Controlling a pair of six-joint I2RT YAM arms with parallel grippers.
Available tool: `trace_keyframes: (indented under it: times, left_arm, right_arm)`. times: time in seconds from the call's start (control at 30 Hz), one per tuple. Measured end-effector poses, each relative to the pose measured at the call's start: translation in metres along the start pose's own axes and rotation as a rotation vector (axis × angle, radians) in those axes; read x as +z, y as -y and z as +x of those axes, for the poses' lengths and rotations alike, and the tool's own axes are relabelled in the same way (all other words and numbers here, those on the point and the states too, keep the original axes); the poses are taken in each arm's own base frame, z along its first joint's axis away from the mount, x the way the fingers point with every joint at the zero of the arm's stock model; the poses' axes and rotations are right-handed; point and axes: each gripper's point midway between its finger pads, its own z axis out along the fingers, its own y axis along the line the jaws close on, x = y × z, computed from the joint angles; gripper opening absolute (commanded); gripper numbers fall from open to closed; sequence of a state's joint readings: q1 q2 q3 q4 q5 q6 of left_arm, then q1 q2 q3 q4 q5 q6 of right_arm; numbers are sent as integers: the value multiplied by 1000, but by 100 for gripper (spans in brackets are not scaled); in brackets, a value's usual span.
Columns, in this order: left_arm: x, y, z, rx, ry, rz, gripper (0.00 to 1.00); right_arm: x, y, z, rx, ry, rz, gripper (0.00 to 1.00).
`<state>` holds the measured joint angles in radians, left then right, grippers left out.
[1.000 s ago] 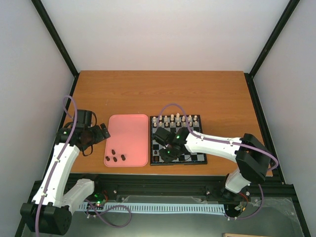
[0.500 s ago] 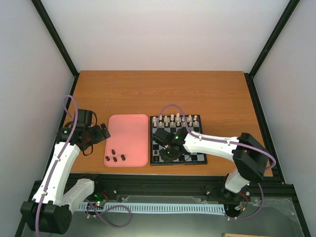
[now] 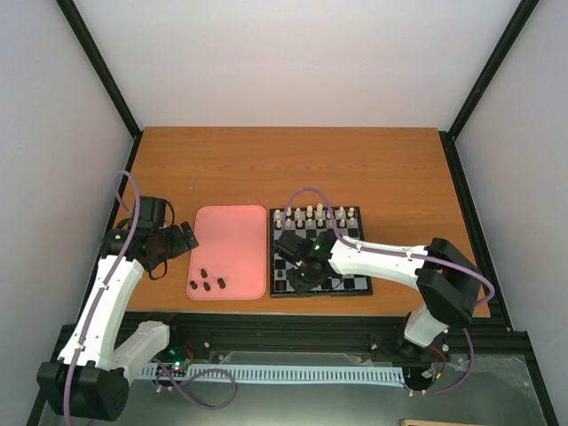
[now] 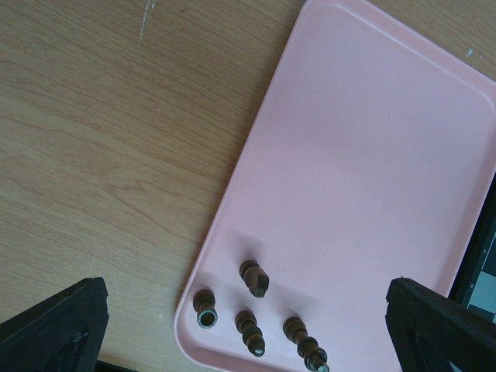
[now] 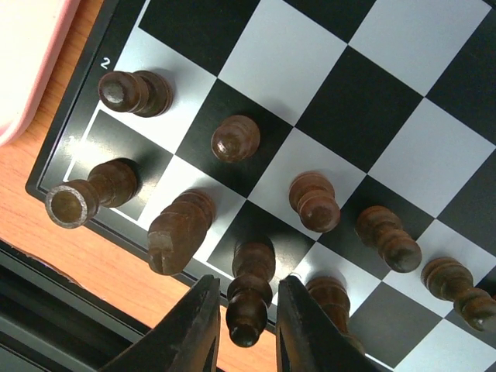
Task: Set up the chess pieces on the board
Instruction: Place the chess piece on the chessboard, then pick up the chess piece from the storage box.
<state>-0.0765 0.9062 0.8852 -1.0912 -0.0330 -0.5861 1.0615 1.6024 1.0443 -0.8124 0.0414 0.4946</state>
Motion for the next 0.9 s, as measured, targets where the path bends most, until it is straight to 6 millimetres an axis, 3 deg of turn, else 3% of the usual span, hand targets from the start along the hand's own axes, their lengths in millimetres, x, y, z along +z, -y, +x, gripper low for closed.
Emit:
trace_keyframes:
  times: [0.23, 0.4, 0.5, 0.7, 0.9]
  left_arm:
    - [0, 0, 0, 0, 0, 0, 100]
    - [0, 0, 0, 0, 0, 0, 100]
    - [0, 0, 0, 0, 0, 1, 100]
    - [0, 0, 0, 0, 0, 1, 100]
    - [0, 0, 0, 0, 1, 1, 100]
  right_arm:
    - [-7, 2, 0, 0, -4, 13, 32]
    - [-41, -3, -29, -8, 86, 18, 37]
    - [-58, -10, -47, -21, 138, 0, 46]
    - [-76, -43, -90, -95, 210, -52, 50]
    - [-60, -101, -113, -234, 205, -137, 52]
